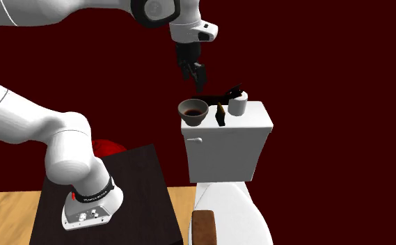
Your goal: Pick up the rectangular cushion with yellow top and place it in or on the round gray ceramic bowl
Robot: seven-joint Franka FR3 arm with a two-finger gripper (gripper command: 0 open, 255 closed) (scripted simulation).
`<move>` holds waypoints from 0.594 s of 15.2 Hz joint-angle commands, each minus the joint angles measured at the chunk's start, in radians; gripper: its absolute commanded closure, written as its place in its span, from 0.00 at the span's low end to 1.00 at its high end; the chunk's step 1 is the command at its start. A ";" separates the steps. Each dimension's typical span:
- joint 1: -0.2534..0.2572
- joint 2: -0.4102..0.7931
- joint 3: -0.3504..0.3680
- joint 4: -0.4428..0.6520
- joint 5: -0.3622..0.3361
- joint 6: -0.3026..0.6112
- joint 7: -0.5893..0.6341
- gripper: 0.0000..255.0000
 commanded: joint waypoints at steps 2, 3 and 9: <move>0.020 0.112 0.008 0.037 -0.004 0.061 -0.050 0.00; 0.026 0.150 0.011 0.053 -0.006 0.077 -0.065 0.00; 0.060 0.377 0.037 0.173 -0.023 0.154 -0.147 0.00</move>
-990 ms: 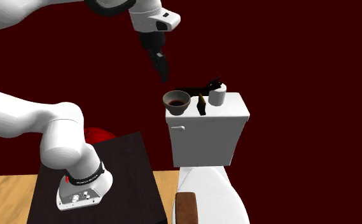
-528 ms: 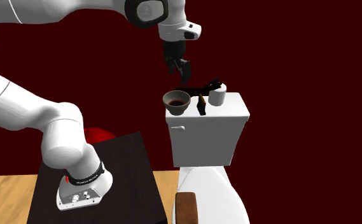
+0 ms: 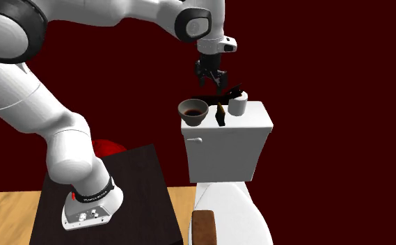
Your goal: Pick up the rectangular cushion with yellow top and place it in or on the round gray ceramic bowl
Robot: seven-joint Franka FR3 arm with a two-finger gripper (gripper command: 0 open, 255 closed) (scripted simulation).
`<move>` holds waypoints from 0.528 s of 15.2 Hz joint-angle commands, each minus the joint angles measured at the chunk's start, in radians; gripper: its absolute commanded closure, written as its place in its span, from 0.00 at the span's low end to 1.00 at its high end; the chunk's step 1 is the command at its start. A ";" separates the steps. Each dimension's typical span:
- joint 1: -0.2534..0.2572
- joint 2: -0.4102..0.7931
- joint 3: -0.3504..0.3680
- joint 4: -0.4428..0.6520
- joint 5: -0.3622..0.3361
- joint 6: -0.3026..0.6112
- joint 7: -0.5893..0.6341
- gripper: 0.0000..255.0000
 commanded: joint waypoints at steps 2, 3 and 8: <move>0.017 0.109 0.017 0.064 -0.012 0.030 -0.037 0.00; 0.022 0.146 0.022 0.089 -0.017 0.037 -0.048 0.00; 0.051 0.332 0.051 0.226 -0.051 0.060 -0.100 0.00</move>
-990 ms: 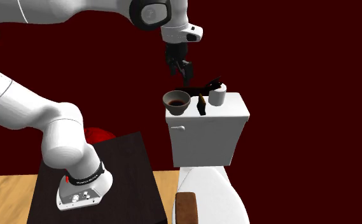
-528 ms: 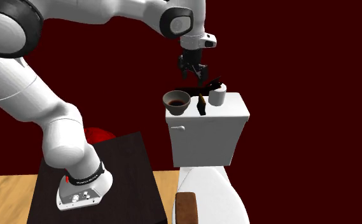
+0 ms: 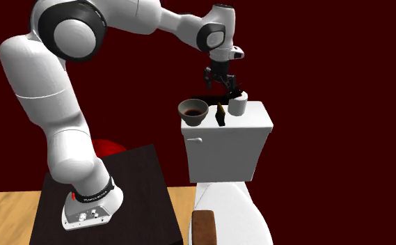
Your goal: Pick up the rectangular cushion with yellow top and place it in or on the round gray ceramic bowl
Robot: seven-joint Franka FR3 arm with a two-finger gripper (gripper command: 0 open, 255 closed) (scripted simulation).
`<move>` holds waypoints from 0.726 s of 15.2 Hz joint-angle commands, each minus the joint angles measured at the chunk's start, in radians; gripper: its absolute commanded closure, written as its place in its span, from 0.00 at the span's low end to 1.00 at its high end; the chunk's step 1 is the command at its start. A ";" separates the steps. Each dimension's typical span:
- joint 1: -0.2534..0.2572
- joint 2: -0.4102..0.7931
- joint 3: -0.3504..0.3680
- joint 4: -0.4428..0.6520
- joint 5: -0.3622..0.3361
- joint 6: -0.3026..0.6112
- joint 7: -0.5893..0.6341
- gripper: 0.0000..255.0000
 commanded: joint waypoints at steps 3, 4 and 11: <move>0.028 0.148 0.023 0.122 -0.034 0.005 -0.036 0.00; 0.036 0.186 0.028 0.154 -0.043 0.004 -0.045 0.00; 0.102 0.451 0.055 0.411 -0.112 -0.029 -0.110 0.00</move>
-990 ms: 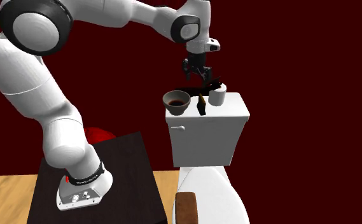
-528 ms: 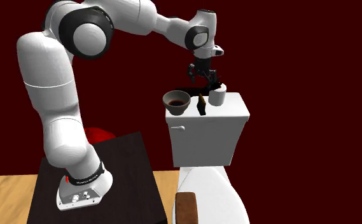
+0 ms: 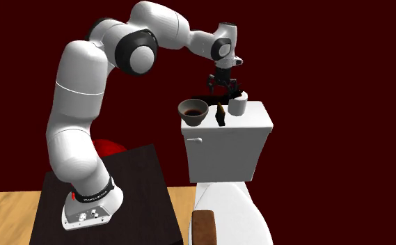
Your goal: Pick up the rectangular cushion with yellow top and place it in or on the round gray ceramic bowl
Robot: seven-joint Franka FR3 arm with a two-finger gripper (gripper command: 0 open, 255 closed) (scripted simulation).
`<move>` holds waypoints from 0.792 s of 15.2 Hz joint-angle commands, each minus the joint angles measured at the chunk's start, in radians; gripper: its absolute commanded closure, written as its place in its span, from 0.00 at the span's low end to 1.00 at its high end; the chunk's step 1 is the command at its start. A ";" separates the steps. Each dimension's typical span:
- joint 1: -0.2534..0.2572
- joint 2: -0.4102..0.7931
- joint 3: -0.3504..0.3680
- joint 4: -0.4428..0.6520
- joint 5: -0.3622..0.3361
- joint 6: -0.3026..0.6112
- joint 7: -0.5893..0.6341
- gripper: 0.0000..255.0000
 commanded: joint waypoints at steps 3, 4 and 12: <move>0.045 0.161 0.011 0.173 -0.040 -0.035 -0.044 0.00; 0.053 0.186 0.012 0.201 -0.046 -0.042 -0.051 0.00; 0.053 0.221 0.006 0.155 -0.053 0.038 -0.046 0.00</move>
